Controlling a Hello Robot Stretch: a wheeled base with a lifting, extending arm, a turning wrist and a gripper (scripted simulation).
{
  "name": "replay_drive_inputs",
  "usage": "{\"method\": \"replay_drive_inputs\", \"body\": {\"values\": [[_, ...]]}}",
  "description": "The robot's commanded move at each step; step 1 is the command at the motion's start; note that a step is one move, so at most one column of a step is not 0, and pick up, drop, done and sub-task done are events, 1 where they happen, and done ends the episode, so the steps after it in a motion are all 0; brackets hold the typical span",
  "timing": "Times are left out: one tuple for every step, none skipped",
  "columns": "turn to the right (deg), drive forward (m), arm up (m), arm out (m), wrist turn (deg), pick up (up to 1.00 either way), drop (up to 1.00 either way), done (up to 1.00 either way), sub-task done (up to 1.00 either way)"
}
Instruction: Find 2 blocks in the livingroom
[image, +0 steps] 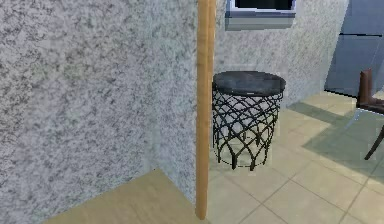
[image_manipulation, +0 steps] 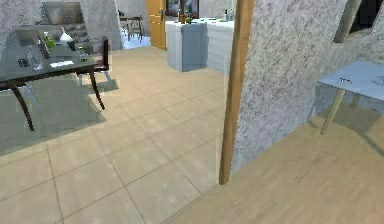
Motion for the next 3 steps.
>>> {"method": "replay_drive_inputs", "body": {"values": [[0.0, 0.15, 0.0, 0.0, 0.0, 0.0, 0.0, 0.0, 0.0], [-45.0, 0.0, 0.0, 0.0, 0.0, 0.0, 0.0, 0.0, 0.0], [-27.0, 0.0, 0.0, 0.0, 0.0, 0.0, 0.0, 0.0, 0.0]]}}
